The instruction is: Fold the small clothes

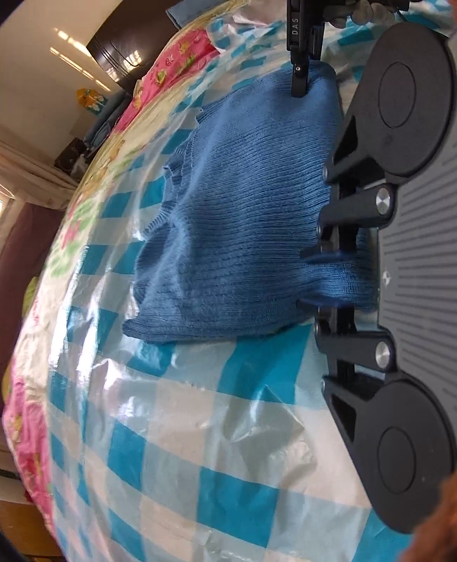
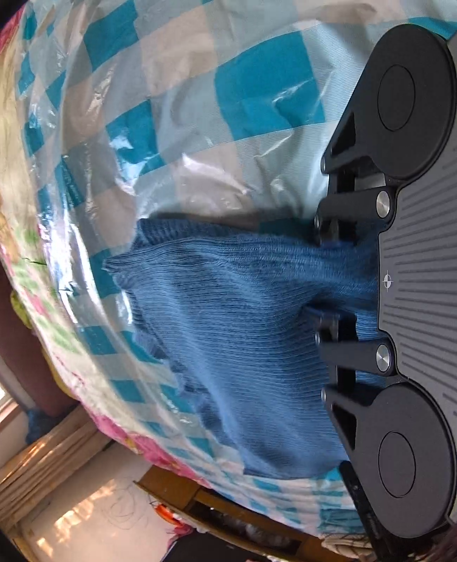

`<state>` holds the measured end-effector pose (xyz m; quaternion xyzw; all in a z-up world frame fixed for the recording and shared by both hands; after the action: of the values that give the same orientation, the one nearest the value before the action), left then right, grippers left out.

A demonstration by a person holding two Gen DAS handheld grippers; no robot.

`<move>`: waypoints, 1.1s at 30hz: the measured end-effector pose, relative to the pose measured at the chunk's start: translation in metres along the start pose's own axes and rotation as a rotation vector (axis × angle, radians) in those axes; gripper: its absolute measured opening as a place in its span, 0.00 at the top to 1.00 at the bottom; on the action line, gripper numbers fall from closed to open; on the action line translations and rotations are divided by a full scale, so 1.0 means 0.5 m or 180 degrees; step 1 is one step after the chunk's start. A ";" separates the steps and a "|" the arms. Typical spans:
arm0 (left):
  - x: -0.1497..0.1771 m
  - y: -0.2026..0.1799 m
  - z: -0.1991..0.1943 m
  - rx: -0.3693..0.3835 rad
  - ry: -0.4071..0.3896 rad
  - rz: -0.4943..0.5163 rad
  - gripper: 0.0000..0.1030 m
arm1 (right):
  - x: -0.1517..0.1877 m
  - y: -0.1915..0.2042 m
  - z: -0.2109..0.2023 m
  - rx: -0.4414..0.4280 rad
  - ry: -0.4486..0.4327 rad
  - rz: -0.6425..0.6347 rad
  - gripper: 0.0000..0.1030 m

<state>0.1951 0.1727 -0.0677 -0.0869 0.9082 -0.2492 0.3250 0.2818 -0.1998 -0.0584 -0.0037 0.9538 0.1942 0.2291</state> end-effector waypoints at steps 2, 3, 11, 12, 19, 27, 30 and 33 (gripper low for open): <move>0.005 0.002 -0.004 0.0132 0.0066 -0.0088 0.83 | 0.010 -0.001 -0.006 -0.0037 0.0046 -0.0009 0.78; 0.011 -0.001 -0.006 0.0174 0.0107 -0.0101 0.84 | 0.017 0.000 -0.011 -0.0037 0.0068 -0.0036 0.79; 0.086 -0.054 -0.025 0.0253 0.0522 0.0149 0.86 | 0.102 -0.035 -0.090 0.0063 0.0303 -0.0258 0.82; 0.098 -0.057 -0.033 0.0280 0.0575 0.0134 0.86 | 0.116 -0.043 -0.104 0.0086 0.0338 -0.0278 0.82; 0.141 -0.082 -0.077 0.0179 0.0629 0.0228 0.85 | 0.172 -0.088 -0.180 0.0266 0.0463 -0.0290 0.76; 0.092 -0.081 -0.130 -0.0066 0.0128 0.0263 0.85 | 0.104 -0.044 -0.259 0.0664 -0.0333 -0.0566 0.69; 0.063 -0.101 -0.120 0.0087 0.0024 0.0310 0.82 | 0.077 -0.008 -0.225 0.0516 -0.0355 -0.0613 0.69; 0.040 -0.133 -0.079 0.0049 0.0015 0.0498 0.80 | 0.059 0.041 -0.160 0.0385 -0.0289 -0.0679 0.67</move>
<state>0.1543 0.1250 -0.0185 -0.0126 0.9110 -0.2302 0.3420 0.2184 -0.2082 0.0016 -0.0826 0.9466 0.1108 0.2912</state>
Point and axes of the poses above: each gripper's, at about its wrist camera, not at the fingertips, and z roughly the way its jaws point, y to its left, x to its underside, the point moved 4 cm from there along z, roughly the way its jaws point, and after that the axes turned 8 degrees about x, right-handed, at the moved point
